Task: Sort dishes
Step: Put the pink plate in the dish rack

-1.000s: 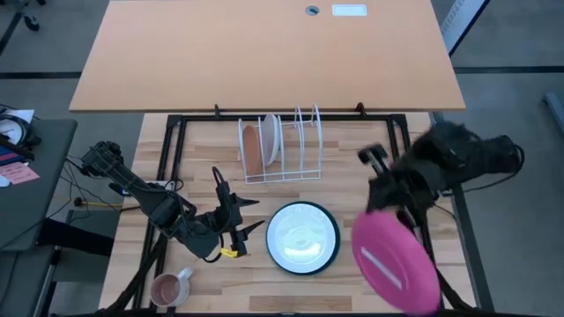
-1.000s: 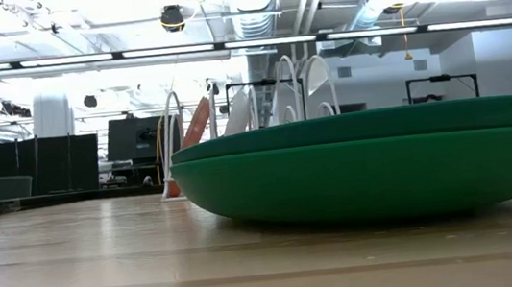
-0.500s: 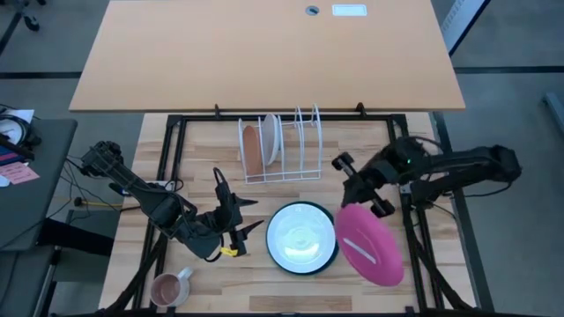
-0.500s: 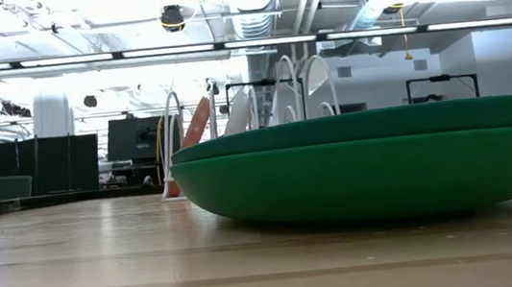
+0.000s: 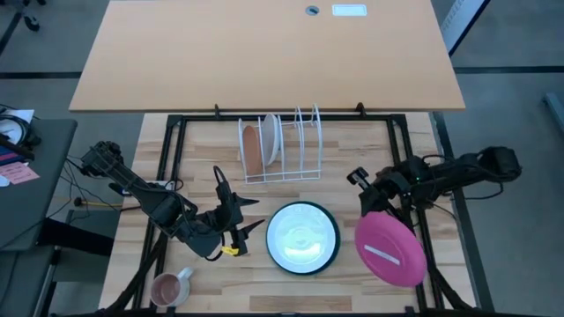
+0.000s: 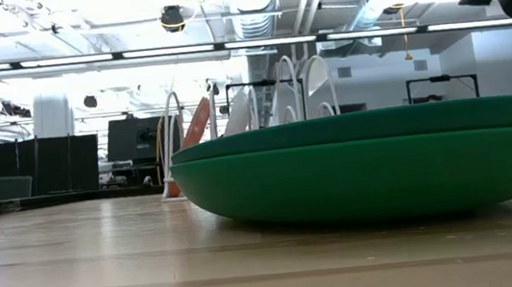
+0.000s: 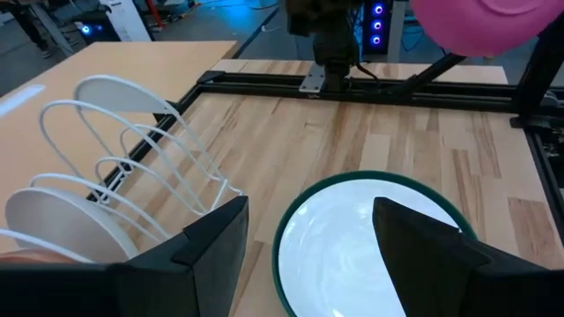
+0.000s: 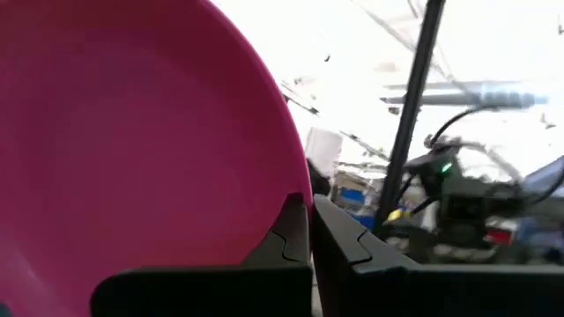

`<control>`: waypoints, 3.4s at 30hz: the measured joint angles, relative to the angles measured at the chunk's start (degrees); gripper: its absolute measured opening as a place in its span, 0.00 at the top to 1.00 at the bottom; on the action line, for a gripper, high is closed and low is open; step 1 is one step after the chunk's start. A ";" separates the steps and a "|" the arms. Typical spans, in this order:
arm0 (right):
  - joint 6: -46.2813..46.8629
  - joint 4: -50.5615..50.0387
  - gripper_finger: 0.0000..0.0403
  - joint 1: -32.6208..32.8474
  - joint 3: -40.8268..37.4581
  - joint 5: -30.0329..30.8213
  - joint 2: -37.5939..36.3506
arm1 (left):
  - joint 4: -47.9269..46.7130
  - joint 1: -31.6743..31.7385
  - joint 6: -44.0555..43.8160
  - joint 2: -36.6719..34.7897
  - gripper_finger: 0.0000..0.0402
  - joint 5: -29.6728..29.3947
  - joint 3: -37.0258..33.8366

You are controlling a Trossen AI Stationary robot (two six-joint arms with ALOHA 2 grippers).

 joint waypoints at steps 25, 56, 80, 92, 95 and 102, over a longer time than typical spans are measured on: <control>-4.97 -5.16 1.00 10.53 -1.38 8.60 -0.01 | 2.01 2.96 1.71 4.66 0.41 4.06 0.02; -2.26 -11.56 0.99 13.99 0.04 69.12 -0.05 | 2.94 3.03 1.56 4.70 0.41 7.82 0.02; -45.25 -25.46 0.99 35.29 14.39 128.78 -0.07 | 2.43 3.01 1.01 4.68 0.41 7.80 0.00; -36.95 -38.24 0.99 34.86 17.78 134.61 -0.07 | 2.48 3.01 0.90 4.68 0.41 7.79 0.00; -36.95 -38.26 1.00 34.87 17.78 134.66 -0.07 | 2.48 3.01 0.86 4.68 0.41 7.78 0.00; -36.92 -38.26 1.00 34.88 17.78 134.65 -0.07 | 2.48 3.01 0.82 4.66 0.41 7.78 -0.02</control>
